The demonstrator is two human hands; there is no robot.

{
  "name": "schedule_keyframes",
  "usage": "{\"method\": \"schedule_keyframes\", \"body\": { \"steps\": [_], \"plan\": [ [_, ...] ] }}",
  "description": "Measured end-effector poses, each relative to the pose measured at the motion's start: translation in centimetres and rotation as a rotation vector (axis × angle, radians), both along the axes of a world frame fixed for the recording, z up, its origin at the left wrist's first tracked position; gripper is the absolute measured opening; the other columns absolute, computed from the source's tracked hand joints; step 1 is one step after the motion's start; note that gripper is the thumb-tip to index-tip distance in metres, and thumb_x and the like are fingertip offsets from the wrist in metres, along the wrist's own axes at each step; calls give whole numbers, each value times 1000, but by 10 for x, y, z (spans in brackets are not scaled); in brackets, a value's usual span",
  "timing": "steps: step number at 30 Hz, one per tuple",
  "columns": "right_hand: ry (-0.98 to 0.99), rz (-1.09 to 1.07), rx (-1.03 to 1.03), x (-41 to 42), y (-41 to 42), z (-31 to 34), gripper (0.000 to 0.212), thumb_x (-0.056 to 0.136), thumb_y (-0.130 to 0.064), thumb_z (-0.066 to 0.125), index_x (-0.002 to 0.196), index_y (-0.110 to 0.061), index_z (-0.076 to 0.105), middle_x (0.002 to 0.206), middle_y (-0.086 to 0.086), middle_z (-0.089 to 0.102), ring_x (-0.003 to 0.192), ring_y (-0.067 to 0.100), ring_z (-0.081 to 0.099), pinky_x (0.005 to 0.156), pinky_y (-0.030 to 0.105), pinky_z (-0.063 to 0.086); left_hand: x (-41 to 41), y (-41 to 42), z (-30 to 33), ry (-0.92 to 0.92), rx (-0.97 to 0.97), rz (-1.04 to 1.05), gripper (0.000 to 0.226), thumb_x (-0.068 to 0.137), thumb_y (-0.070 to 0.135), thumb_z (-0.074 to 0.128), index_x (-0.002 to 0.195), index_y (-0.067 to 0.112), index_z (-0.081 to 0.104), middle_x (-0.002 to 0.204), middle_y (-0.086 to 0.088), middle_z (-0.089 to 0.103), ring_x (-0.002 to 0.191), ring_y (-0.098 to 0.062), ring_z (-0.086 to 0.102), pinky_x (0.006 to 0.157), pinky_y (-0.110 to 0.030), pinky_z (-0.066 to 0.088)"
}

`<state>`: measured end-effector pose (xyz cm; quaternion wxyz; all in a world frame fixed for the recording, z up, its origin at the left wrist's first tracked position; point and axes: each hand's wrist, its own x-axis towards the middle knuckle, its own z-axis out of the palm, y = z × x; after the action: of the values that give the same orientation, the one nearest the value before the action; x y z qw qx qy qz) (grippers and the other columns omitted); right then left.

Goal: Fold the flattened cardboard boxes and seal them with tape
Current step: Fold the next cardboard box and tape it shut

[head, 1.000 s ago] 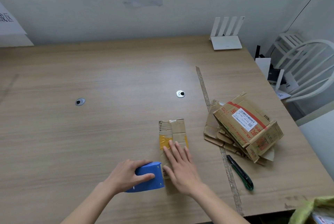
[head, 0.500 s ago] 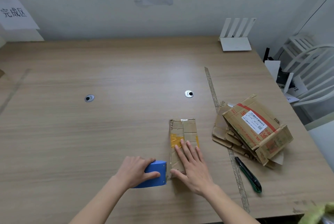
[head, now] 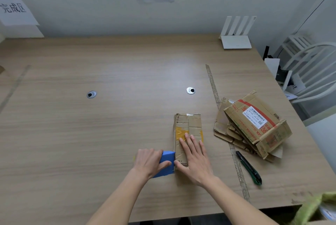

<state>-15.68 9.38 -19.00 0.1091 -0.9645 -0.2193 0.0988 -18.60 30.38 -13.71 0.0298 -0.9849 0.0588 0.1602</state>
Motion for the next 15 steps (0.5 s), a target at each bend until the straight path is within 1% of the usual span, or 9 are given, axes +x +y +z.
{"method": "schedule_keyframes", "body": {
  "steps": [2,3,5,6,8,10,13,15],
  "plan": [
    [-3,-5,10,0,0,1,89,90,-72,40,162,-31,10,170,-8,-5,156,12,-8,123,42,-2,-4,3,-3,-2,-21,20,61,89,76,30,108,26,60,92,-1,69,79,-24,63,59,-34,34],
    [3,-5,15,0,-1,1,89,89,-72,38,162,-32,7,169,-10,-10,155,10,-12,124,41,-5,-7,7,-6,-13,-42,30,70,84,79,22,109,26,60,92,-1,69,81,-25,64,59,-34,33],
    [14,-1,17,1,-1,4,88,89,-72,35,161,-35,1,167,-13,-17,153,8,-19,124,40,-9,-14,20,-11,-54,-100,38,87,71,83,6,115,30,58,92,-1,70,82,-25,64,55,-34,29],
    [14,3,12,1,-1,5,88,89,-73,33,161,-35,-2,166,-14,-19,153,7,-20,124,39,-9,-18,27,-11,-67,-132,49,90,67,84,3,119,33,57,93,0,70,83,-24,64,53,-34,26],
    [5,1,5,1,0,5,87,90,-73,33,161,-36,-2,166,-14,-18,153,8,-19,124,39,-9,-22,40,-7,-77,-180,64,90,66,85,5,127,39,53,98,3,71,86,-23,64,53,-34,25],
    [-5,-5,7,1,1,3,87,89,-73,34,161,-36,1,167,-14,-14,154,8,-17,125,39,-7,-24,45,-2,-68,-211,55,89,67,85,8,131,41,52,102,5,72,88,-22,63,55,-34,28],
    [-17,2,18,1,-2,1,87,90,-74,36,162,-36,5,168,-14,-11,154,7,-16,124,39,-6,-25,49,4,-72,-257,36,86,69,86,13,133,43,52,103,9,72,86,-19,63,57,-33,32],
    [-8,9,13,1,-2,2,87,89,-74,36,162,-36,5,168,-14,-11,154,7,-15,124,40,-6,-27,58,6,-88,-288,30,84,71,87,15,132,44,53,100,10,72,83,-17,63,62,-33,38]
  ]
}}
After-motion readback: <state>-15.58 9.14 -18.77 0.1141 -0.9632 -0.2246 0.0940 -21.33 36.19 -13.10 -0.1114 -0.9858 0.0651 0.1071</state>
